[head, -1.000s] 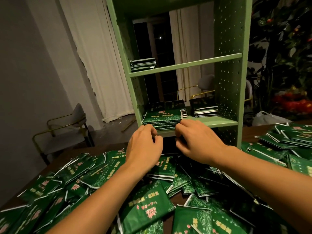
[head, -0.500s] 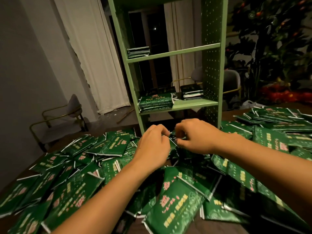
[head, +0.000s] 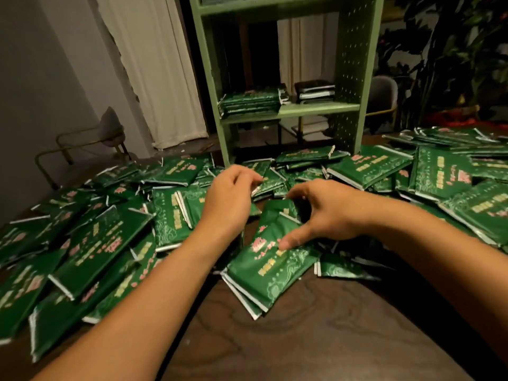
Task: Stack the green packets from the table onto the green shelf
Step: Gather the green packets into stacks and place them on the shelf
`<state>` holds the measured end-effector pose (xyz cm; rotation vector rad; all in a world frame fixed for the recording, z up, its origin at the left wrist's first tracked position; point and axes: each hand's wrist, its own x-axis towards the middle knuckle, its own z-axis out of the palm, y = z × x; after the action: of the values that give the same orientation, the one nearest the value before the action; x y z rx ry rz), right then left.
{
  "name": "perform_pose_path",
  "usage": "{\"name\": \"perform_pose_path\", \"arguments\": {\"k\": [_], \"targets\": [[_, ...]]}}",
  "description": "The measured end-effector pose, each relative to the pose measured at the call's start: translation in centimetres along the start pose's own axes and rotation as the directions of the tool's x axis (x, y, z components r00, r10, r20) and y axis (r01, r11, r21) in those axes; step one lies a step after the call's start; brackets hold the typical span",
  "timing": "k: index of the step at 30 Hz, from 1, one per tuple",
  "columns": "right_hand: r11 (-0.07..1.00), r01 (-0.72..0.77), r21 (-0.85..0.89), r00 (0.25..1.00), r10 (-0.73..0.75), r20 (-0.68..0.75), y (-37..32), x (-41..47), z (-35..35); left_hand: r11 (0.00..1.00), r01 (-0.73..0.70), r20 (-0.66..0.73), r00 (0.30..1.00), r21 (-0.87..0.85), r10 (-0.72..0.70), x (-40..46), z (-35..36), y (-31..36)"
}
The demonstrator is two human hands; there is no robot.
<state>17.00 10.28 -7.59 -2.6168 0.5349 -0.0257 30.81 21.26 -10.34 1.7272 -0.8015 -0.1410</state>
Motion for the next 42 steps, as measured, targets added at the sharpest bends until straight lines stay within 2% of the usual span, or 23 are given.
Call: {"name": "perform_pose_path", "arguments": {"k": [6, 8, 11, 14, 16, 19, 27, 29, 32, 34, 37, 40, 42], "targets": [[0.979, 0.074, 0.191, 0.997, -0.068, -0.037, 0.8, -0.9, 0.4, 0.993, 0.036, 0.001, 0.999, -0.111, -0.036, -0.4, -0.1, -0.3], [0.940, 0.102, 0.324, 0.994, -0.082, -0.075, 1.2, -1.2, -0.1, 0.985, 0.054, 0.016, 0.999, -0.164, -0.052, -0.5, -0.1, -0.4], [0.845, 0.156, 0.512, 0.968, -0.028, -0.248, 2.2, -1.4, -0.4, 0.955, 0.075, 0.032, 0.997, -0.287, -0.069, -0.8, -0.4, 0.1], [0.767, 0.201, 0.610, 0.916, 0.073, -0.394, 3.0, -1.1, -0.3, 0.933, 0.089, 0.113, 0.992, -0.350, -0.052, -1.6, -0.9, 0.5], [0.713, 0.201, 0.672, 0.918, 0.103, -0.383, 3.4, -0.9, 0.0, 0.941, 0.101, 0.146, 0.988, -0.324, -0.056, -2.0, -0.9, 0.3], [0.650, 0.184, 0.737, 0.953, 0.066, -0.296, 3.5, -0.9, 0.1, 0.953, 0.103, 0.169, 0.984, -0.285, -0.055, -2.3, -0.8, 0.1], [0.644, 0.267, 0.717, 0.962, -0.131, -0.240, 2.1, -1.0, 1.0, 0.948, 0.003, 0.145, 0.988, -0.318, 0.046, -2.7, -0.5, 0.8], [0.614, 0.306, 0.727, 0.948, -0.127, -0.292, 1.9, -1.0, 1.0, 0.933, 0.002, 0.182, 0.981, -0.361, 0.069, -2.8, -0.5, 1.1], [0.580, 0.367, 0.727, 0.909, -0.058, -0.413, 2.1, -0.7, 0.9, 0.915, 0.063, 0.331, 0.940, -0.400, 0.079, -3.2, -0.5, 1.5], [0.586, 0.381, 0.715, 0.898, -0.050, -0.437, 2.3, -0.6, 1.0, 0.913, 0.089, 0.336, 0.940, -0.398, 0.055, -3.2, -0.5, 1.7], [0.661, 0.342, 0.667, 0.911, -0.059, -0.409, 2.1, -0.4, 1.7, 0.924, 0.031, 0.225, 0.972, -0.381, 0.060, -2.5, -1.0, 1.6], [0.814, 0.245, 0.526, 0.918, -0.020, -0.396, 1.7, -0.1, 2.5, 0.929, -0.023, 0.112, 0.991, -0.370, 0.069, -1.9, -2.0, 1.5], [0.880, 0.183, 0.439, 0.921, 0.003, -0.389, 1.2, 0.2, 2.8, 0.930, -0.025, 0.047, 0.998, -0.366, 0.046, -1.5, -2.7, 1.5]]}}
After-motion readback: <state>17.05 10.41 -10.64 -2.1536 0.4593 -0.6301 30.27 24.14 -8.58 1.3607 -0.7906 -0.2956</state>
